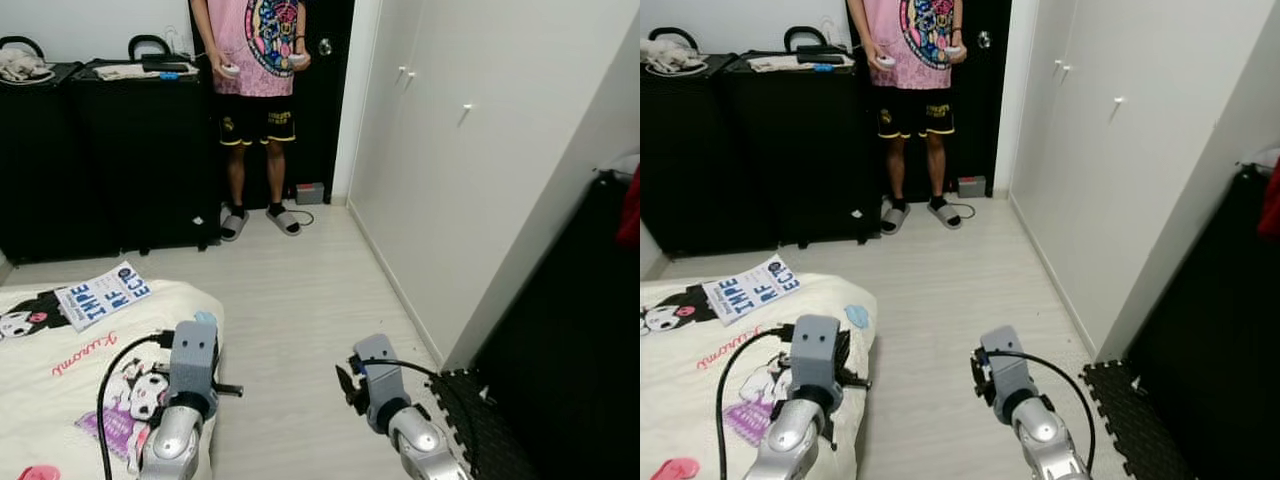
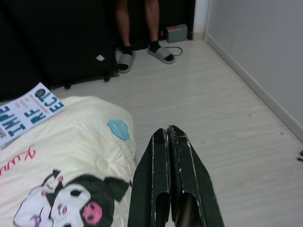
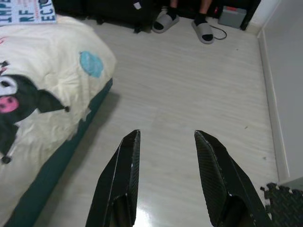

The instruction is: Clean up the room

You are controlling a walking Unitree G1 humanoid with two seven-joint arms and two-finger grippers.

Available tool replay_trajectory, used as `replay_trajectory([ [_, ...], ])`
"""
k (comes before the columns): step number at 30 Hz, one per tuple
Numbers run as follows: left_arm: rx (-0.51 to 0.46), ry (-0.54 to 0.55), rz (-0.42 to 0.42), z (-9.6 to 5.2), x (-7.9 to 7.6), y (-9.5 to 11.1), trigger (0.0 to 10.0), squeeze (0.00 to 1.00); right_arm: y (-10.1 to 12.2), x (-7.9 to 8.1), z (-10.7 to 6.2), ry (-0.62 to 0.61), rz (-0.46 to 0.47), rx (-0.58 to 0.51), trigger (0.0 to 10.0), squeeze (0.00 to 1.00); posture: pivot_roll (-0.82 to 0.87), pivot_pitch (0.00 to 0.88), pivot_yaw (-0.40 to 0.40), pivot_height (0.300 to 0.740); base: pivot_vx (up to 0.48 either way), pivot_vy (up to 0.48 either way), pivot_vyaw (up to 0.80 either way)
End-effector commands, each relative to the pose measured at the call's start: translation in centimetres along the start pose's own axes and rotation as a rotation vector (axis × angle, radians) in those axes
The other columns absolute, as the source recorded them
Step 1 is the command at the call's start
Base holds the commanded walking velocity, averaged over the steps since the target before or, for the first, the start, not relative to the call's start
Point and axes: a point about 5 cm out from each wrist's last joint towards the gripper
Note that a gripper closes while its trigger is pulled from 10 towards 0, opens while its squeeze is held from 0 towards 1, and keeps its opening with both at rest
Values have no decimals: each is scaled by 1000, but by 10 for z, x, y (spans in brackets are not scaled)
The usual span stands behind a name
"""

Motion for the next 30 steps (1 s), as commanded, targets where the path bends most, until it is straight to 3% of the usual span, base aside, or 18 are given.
replay_trajectory([
  [1,9,0,-12,-1,-2,-2,10000,0,-4,-1,-1,0,1,18,10000,0,-16,0,-55,740,330,0,0],
  [30,6,-3,-10,-2,-1,-2,10000,0,-2,2,-1,15,9,11,10000,0,-11,0,-58,740,328,0,0],
])
Point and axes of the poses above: a point about 5 cm out from each wrist's last joint towards the gripper, its own z axis pointing out of the wrist towards the gripper, its own y axis along the axis of the wrist's last joint, x = y × z, and after that the axes turned 15 degrees about -z, right-handed
